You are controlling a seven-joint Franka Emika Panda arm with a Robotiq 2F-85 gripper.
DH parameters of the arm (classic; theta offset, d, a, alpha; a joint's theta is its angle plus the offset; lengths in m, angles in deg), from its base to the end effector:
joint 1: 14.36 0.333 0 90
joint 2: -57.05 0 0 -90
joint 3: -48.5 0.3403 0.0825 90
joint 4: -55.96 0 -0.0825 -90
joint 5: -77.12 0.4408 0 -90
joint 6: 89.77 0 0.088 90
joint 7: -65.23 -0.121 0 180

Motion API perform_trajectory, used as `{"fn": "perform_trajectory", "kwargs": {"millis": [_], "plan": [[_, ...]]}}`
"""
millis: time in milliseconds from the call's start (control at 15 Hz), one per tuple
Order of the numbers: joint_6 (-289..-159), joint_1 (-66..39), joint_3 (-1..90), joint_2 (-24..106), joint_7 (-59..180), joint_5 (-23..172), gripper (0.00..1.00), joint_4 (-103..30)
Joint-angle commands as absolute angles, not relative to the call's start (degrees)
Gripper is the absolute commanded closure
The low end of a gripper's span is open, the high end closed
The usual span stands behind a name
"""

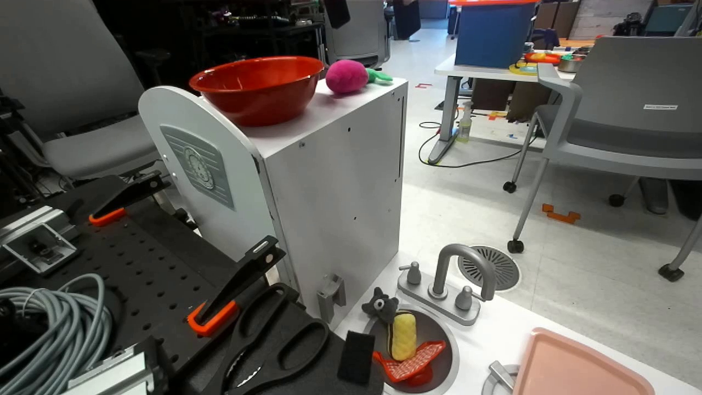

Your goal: Remove the grey doll from the red bowl

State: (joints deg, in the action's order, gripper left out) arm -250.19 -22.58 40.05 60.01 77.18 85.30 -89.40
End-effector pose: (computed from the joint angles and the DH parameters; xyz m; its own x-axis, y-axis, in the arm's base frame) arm 0.4964 -0.1545 0.2898 0.9272 -0.2029 0.3149 -0.2040 -0.9785 -0.0297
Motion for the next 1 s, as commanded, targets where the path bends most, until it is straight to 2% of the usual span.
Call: {"fn": "perform_trajectory", "kwargs": {"millis": [0,267,933], "plan": [[-251.1,-22.0,39.5,60.6,79.6,87.7,0.0,-90.2],[-249.6,-22.5,39.6,61.1,77.3,85.1,0.0,-90.3],[-228.9,-22.7,40.7,71.4,67.0,82.3,0.0,-91.2]]}}
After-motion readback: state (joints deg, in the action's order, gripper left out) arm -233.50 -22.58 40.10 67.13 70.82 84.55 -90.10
